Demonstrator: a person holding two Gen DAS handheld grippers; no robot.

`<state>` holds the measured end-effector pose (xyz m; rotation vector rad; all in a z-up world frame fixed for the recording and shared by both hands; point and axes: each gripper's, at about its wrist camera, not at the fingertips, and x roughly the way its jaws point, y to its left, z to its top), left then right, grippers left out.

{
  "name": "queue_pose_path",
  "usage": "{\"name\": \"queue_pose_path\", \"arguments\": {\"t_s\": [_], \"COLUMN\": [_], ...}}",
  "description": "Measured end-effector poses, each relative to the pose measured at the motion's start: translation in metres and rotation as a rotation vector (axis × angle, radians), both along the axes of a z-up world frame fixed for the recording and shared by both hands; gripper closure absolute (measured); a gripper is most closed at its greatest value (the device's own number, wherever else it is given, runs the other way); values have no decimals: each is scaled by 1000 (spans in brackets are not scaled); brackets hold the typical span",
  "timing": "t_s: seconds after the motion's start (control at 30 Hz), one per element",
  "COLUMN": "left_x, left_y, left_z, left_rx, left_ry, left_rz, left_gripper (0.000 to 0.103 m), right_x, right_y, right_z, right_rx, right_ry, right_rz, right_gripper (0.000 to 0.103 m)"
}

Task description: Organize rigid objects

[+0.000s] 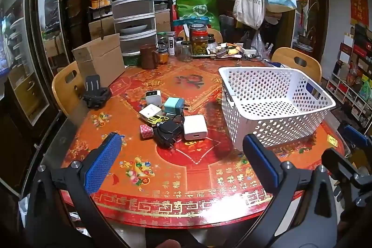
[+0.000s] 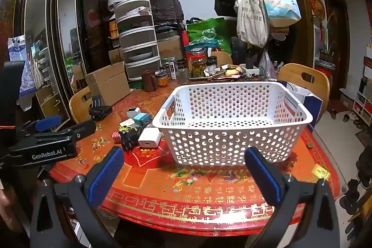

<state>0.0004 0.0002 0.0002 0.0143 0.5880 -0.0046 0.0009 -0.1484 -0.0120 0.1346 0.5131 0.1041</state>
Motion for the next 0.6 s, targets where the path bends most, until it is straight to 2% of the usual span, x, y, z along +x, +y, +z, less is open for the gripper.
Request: {"name": "queue_pose_path", "arguments": {"t_s": [0.6], "left_x": [-1], "left_y": [-2], "left_z": [-7], "left_rx": [12], "left_ry": [-3], "left_rz": [3], "left_gripper": [0], "right_x": [-1], "right_y": [0], "right_z": [-1], "right_rx": [-13], "right_ry": [4], "right_rz": [2], "right_gripper": [0]}}
